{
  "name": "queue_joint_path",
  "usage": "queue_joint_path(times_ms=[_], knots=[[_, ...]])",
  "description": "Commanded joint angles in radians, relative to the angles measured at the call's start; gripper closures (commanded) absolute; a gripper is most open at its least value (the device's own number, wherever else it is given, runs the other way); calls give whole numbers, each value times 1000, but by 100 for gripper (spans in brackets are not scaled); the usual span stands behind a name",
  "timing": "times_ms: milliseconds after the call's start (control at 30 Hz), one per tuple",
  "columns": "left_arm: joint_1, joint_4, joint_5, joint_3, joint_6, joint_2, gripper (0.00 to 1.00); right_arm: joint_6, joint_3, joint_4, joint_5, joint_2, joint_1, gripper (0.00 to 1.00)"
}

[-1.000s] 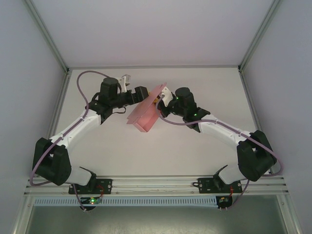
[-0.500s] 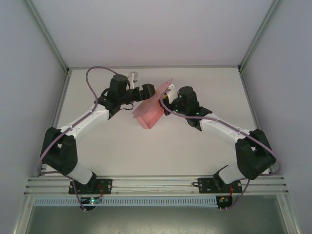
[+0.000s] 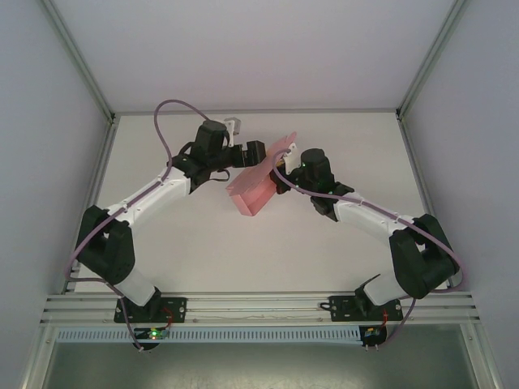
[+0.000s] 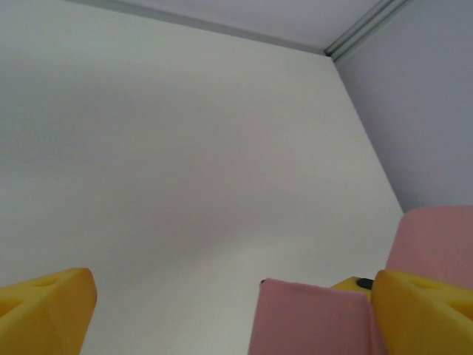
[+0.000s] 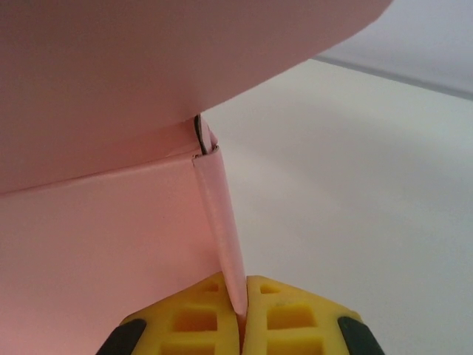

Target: Assemble paper box

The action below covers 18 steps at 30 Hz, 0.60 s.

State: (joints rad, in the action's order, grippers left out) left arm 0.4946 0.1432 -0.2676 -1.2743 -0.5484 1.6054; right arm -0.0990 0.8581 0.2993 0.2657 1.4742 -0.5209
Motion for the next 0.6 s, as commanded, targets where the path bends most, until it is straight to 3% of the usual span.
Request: queue_joint_path(times_ms=[0,267,433,567], knots=[[133,309,-77,19,144,11,0,-57,55,245,-41,-66,-10,100],[-67,436,220,-57,115,-105,0,-148,-64,-232,-202,-136,-10,100],[-155,512,299,-113,130,-104,0,-319,-90,-392,-287,-108,-10,100],[-193,490,323,-60,99,-130,0,-436,-38,-508,-348,-7,-14,100]])
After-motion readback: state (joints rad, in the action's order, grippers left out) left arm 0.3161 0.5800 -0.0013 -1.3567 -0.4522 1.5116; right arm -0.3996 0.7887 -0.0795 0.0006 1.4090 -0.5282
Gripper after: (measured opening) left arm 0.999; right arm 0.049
